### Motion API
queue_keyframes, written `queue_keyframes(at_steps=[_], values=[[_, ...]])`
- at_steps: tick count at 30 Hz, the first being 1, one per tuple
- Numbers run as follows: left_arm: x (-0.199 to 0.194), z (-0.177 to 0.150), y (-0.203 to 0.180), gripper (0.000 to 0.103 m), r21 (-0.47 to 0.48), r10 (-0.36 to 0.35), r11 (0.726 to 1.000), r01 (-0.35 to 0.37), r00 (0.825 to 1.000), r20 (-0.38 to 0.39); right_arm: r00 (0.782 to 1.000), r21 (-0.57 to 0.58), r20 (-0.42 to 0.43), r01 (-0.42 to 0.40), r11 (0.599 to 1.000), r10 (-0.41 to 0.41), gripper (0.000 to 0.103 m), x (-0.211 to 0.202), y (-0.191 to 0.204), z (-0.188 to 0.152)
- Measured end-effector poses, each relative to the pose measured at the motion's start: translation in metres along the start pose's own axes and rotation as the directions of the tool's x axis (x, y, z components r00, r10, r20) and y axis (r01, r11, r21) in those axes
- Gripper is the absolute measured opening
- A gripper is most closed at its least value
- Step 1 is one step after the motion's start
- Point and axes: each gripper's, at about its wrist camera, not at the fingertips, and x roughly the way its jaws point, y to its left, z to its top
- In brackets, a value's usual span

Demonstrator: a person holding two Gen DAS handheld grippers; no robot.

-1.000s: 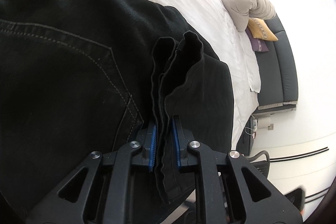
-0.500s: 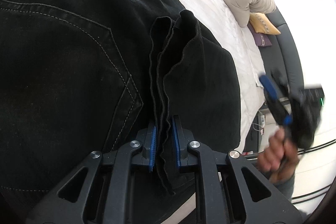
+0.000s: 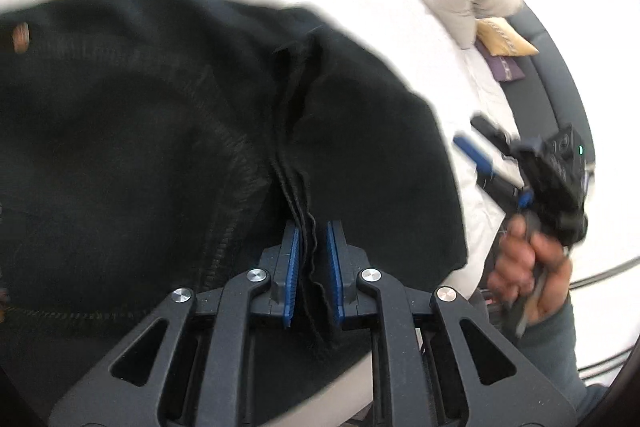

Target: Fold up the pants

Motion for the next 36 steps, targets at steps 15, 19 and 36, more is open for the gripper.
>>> queue_keyframes(at_steps=[15, 19, 36], values=[[0.007, -0.013, -0.006, 0.013, 0.004, 0.013, 1.0, -0.013, 1.0, -0.02, 0.994, 0.003, -0.106, -0.022, 1.0, 0.022, 0.081, -0.023, -0.004, -0.091], [-0.042, -0.023, -0.015, 0.013, 0.045, 0.014, 0.999, -0.017, 0.998, 0.06, 0.982, -0.081, -0.154, 0.102, 0.991, -0.114, 0.074, -0.012, 0.013, -0.099], [-0.21, -0.112, 0.153, 0.103, -0.48, 0.096, 0.859, 0.178, 0.865, 0.492, 0.96, -0.105, -0.211, -0.211, 0.972, 0.185, 0.073, 0.022, 0.108, -0.102]])
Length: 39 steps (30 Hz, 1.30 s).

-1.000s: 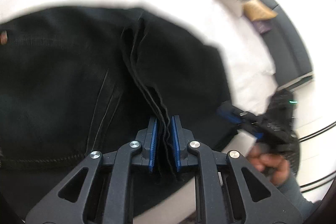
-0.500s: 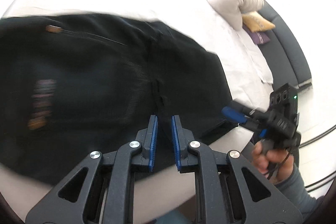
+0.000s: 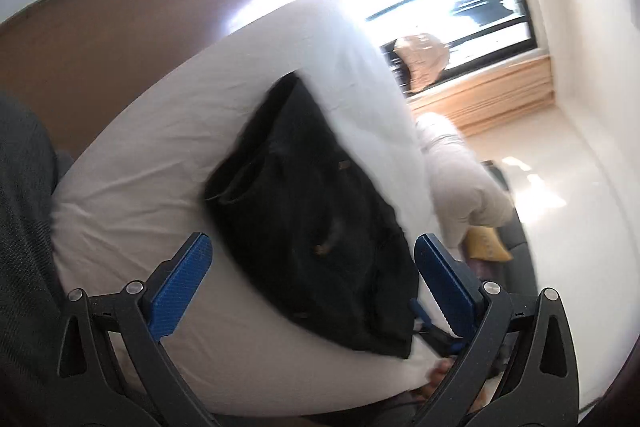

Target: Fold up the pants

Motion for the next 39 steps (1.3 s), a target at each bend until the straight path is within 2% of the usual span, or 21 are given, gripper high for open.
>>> queue_keyframes(at_steps=[3, 6, 9, 15, 17, 18, 19, 20, 24, 26, 29, 34, 39], values=[[0.008, 0.003, 0.018, 0.103, -0.07, -0.01, 0.997, 0.008, 1.0, -0.027, 1.0, -0.011, 0.001, 0.007, 1.0, -0.006, 0.073, 0.001, 0.008, 0.002], [0.014, 0.003, 0.03, 0.103, -0.106, -0.025, 0.994, 0.023, 1.0, -0.016, 1.0, 0.0, 0.01, 0.003, 1.0, -0.003, 0.073, -0.002, 0.008, 0.005], [0.019, 0.008, 0.038, 0.102, -0.153, -0.072, 0.986, 0.073, 0.997, 0.008, 1.0, 0.036, 0.017, -0.011, 0.999, 0.01, 0.073, -0.006, 0.005, 0.005], [0.038, 0.019, 0.045, 0.101, -0.15, -0.066, 0.986, 0.067, 0.998, 0.009, 0.998, 0.065, 0.022, -0.056, 0.996, 0.055, 0.073, -0.009, -0.002, 0.004], [0.049, 0.01, 0.033, 0.096, -0.159, -0.072, 0.985, 0.072, 0.997, 0.01, 0.998, 0.062, 0.02, -0.062, 0.996, 0.061, 0.073, -0.008, -0.002, 0.004], [0.051, 0.011, 0.032, 0.088, -0.167, -0.084, 0.982, 0.084, 0.996, 0.006, 0.998, 0.063, 0.019, -0.065, 0.996, 0.064, 0.073, -0.008, -0.003, 0.004], [0.049, 0.011, 0.033, 0.075, -0.181, -0.098, 0.979, 0.095, 0.995, -0.005, 0.998, 0.065, 0.02, -0.064, 0.996, 0.063, 0.073, -0.007, -0.003, 0.004], [0.048, 0.01, 0.036, 0.069, -0.199, -0.103, 0.975, 0.098, 0.995, -0.016, 0.998, 0.07, 0.02, -0.065, 0.995, 0.064, 0.073, -0.006, -0.003, 0.005], [0.051, 0.011, 0.052, 0.034, -0.288, -0.128, 0.951, 0.114, 0.991, -0.03, 0.998, 0.086, 0.015, -0.063, 0.994, 0.062, 0.073, -0.004, -0.008, 0.003], [0.052, 0.01, 0.059, 0.029, -0.326, -0.151, 0.936, 0.133, 0.988, -0.031, 0.998, 0.093, 0.014, -0.066, 0.993, 0.065, 0.073, -0.003, -0.01, 0.002], [0.046, 0.01, 0.061, 0.024, -0.344, -0.164, 0.928, 0.142, 0.986, -0.037, 0.998, 0.097, 0.011, -0.069, 0.993, 0.068, 0.073, 0.001, -0.009, 0.005], [0.04, 0.013, 0.055, 0.018, -0.331, -0.18, 0.931, 0.155, 0.983, -0.045, 0.998, 0.068, -0.031, -0.059, 0.996, 0.061, 0.073, 0.021, 0.002, 0.02], [0.034, 0.015, 0.04, 0.017, -0.269, -0.168, 0.951, 0.149, 0.985, -0.047, 0.991, 0.018, -0.113, -0.075, 0.997, 0.077, 0.073, 0.055, 0.014, 0.044]])
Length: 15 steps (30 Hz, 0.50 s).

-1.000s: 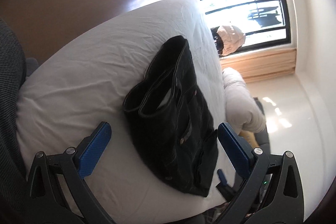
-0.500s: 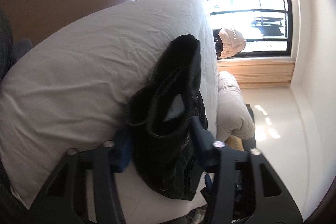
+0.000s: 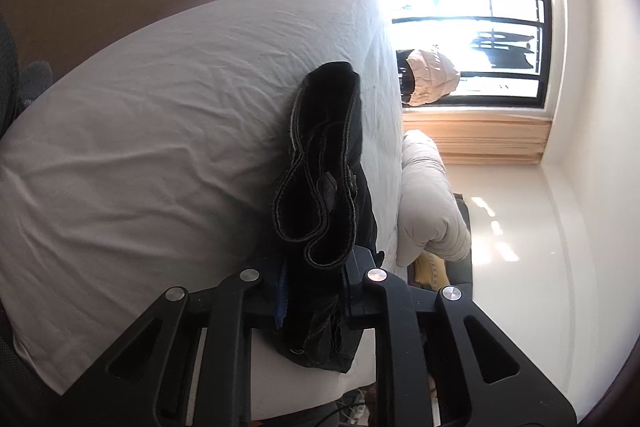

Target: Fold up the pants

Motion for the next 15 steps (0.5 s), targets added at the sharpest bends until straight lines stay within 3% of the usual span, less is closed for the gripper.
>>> queue_keyframes(at_steps=[2, 4, 5, 10, 15], values=[[0.004, 0.0, -0.011, 0.017, 0.042, 0.008, 0.999, -0.008, 1.0, 0.003, 0.999, 0.029, -0.038, -0.002, 1.0, 0.003, 0.073, 0.016, -0.008, 0.011], [0.004, -0.001, -0.021, 0.017, 0.077, 0.008, 0.997, -0.008, 1.0, 0.0, 0.989, 0.079, -0.119, 0.098, 0.992, -0.088, 0.072, 0.041, -0.028, 0.015], [0.005, -0.002, -0.025, 0.017, 0.091, 0.008, 0.996, -0.008, 1.0, -0.002, 0.979, 0.094, -0.157, 0.146, 0.985, -0.131, 0.063, 0.053, -0.039, 0.015], [0.007, -0.003, -0.038, 0.017, 0.138, 0.024, 0.99, -0.023, 1.0, -0.003, 0.985, 0.133, -0.136, 0.126, 0.983, -0.108, 0.064, 0.055, -0.042, 0.018], [0.01, -0.01, -0.064, 0.017, 0.212, 0.039, 0.977, -0.036, 0.999, -0.009, 0.995, 0.14, -0.083, 0.074, 0.987, -0.063, 0.075, 0.032, -0.031, 0.015]])
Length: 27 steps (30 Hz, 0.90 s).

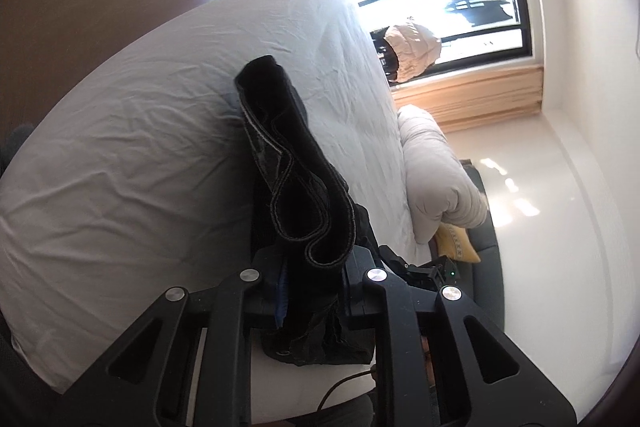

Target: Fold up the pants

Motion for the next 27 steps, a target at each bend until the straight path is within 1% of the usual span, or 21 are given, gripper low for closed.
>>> queue_keyframes(at_steps=[4, 6, 8, 9, 11, 14, 15, 16, 17, 18, 19, 20, 22, 25, 27], values=[[0.013, 0.004, -0.047, 0.017, 0.118, 0.005, 0.993, -0.004, 1.0, -0.013, 0.999, 0.004, 0.0, -0.042, 0.999, 0.042, 0.076, -0.017, -0.002, -0.001], [0.022, 0.002, -0.068, 0.017, 0.196, 0.007, 0.981, -0.001, 1.0, -0.027, 0.998, -0.009, -0.008, -0.069, 0.998, 0.069, 0.076, -0.025, -0.001, -0.001], [0.037, -0.004, -0.095, 0.017, 0.28, 0.011, 0.96, 0.004, 0.999, -0.053, 0.996, -0.028, -0.016, -0.093, 0.995, 0.093, 0.076, -0.034, 0.001, 0.001], [0.045, -0.008, -0.107, 0.017, 0.306, 0.013, 0.952, 0.008, 0.998, -0.066, 0.994, -0.03, -0.017, -0.107, 0.994, 0.107, 0.076, -0.038, 0.0, 0.003], [0.066, -0.019, -0.128, 0.017, 0.351, 0.018, 0.936, 0.022, 0.994, -0.11, 0.987, -0.026, -0.021, -0.16, 0.987, 0.16, 0.079, -0.047, 0.0, 0.009], [0.108, -0.045, -0.157, 0.017, 0.431, 0.034, 0.901, 0.048, 0.983, -0.181, 0.974, -0.03, -0.038, -0.224, 0.974, 0.223, 0.084, -0.06, 0.005, 0.019], [0.125, -0.056, -0.163, 0.017, 0.463, 0.05, 0.885, 0.055, 0.976, -0.212, 0.97, -0.046, -0.049, -0.239, 0.97, 0.237, 0.086, -0.064, 0.01, 0.022], [0.139, -0.066, -0.166, 0.017, 0.479, 0.068, 0.876, 0.057, 0.968, -0.24, 0.968, -0.068, -0.06, -0.249, 0.966, 0.245, 0.087, -0.068, 0.014, 0.025], [0.152, -0.075, -0.168, 0.017, 0.488, 0.083, 0.871, 0.059, 0.961, -0.265, 0.966, -0.085, -0.07, -0.253, 0.964, 0.248, 0.091, -0.069, 0.019, 0.028], [0.161, -0.086, -0.168, 0.017, 0.501, 0.102, 0.863, 0.059, 0.952, -0.288, 0.966, -0.106, -0.085, -0.252, 0.962, 0.244, 0.093, -0.071, 0.022, 0.031], [0.169, -0.097, -0.169, 0.017, 0.523, 0.124, 0.851, 0.059, 0.943, -0.308, 0.97, -0.126, -0.096, -0.235, 0.964, 0.224, 0.093, -0.074, 0.026, 0.034], [0.173, -0.105, -0.171, 0.017, 0.539, 0.133, 0.84, 0.064, 0.938, -0.319, 0.976, -0.14, -0.1, -0.207, 0.968, 0.194, 0.093, -0.077, 0.027, 0.036], [0.176, -0.119, -0.174, 0.017, 0.579, 0.153, 0.812, 0.074, 0.93, -0.334, 0.981, -0.15, -0.105, -0.177, 0.973, 0.162, 0.093, -0.086, 0.019, 0.041], [0.177, -0.126, -0.182, 0.017, 0.615, 0.175, 0.785, 0.068, 0.929, -0.326, 0.988, -0.169, -0.117, -0.119, 0.978, 0.1, 0.093, -0.087, 0.014, 0.036], [0.184, -0.124, -0.19, 0.017, 0.624, 0.186, 0.779, 0.058, 0.93, -0.318, 0.988, -0.165, -0.13, -0.107, 0.981, 0.086, 0.093, -0.085, 0.007, 0.03]])
